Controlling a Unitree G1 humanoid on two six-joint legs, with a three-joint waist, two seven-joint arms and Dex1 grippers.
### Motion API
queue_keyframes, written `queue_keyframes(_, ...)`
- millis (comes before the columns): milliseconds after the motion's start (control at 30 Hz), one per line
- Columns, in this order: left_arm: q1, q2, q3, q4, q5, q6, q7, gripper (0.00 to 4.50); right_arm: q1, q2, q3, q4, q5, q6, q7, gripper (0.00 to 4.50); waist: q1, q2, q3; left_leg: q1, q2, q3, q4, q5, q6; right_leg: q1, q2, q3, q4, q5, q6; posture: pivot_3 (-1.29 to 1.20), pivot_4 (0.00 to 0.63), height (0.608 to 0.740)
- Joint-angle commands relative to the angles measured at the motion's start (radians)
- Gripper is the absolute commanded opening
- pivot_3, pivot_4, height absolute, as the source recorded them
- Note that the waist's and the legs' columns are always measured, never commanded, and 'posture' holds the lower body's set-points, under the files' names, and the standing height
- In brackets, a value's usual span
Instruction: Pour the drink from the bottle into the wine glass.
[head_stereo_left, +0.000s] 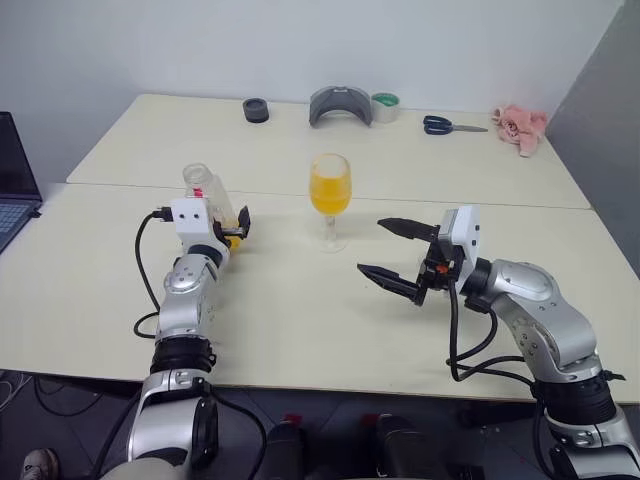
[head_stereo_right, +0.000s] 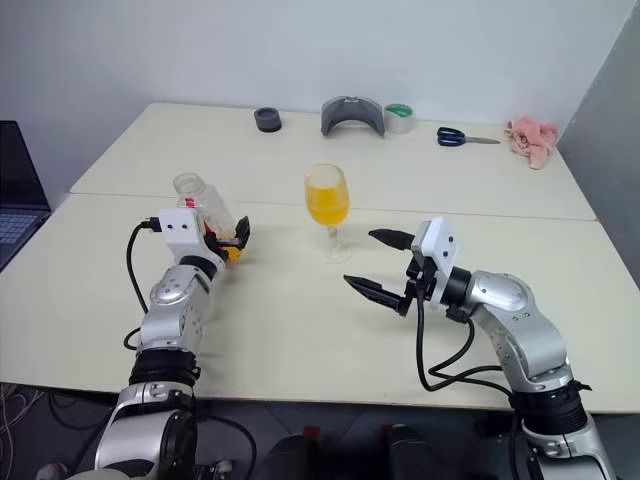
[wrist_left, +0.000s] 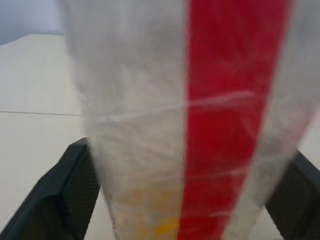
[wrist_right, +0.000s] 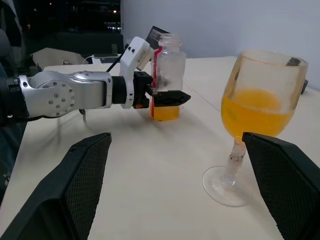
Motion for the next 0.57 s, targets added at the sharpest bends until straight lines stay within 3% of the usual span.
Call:
queue_keyframes(33, 0.092, -0.01, -0.016, -0.198, -0.009, 0.09, 0.013, 4.48, 0.029, -0.019, -0.013, -0.011, -0.017, -0.022, -0.003, 4.5, 0.001, 0.0, 0.0, 0.0, 0.0, 0.0, 0.0, 0.0, 0.0, 0.0, 0.0, 0.0, 0.0, 0.0, 0.0, 0.0, 0.15, 0.74)
queue_keyframes(300, 0.433, -0.04, -0.006, -0.702, -0.028, 0.324, 0.069, 4.48, 0.125, -0.045, -0.056, -0.025, -0.066, 0.004, -0.091, 4.5, 0.0, 0.0, 0.0, 0.0, 0.001, 0.0, 0.0, 0.0, 0.0, 0.0, -0.003, 0.001, 0.0, 0.0, 0.0, 0.0, 0.15, 0.74)
queue_keyframes(567, 0.645, -0.102, -0.043, -1.059, -0.032, 0.514, 0.137, 4.48, 0.178, 0.048, -0.097, -0.016, -0.22, 0.137, -0.425, 4.5, 0.002, 0.0, 0.0, 0.004, 0.0, -0.002, -0.001, 0.0, 0.0, 0.006, 0.0, 0.003, -0.001, 0.0, 0.001, 0.0, 0.15, 0.74)
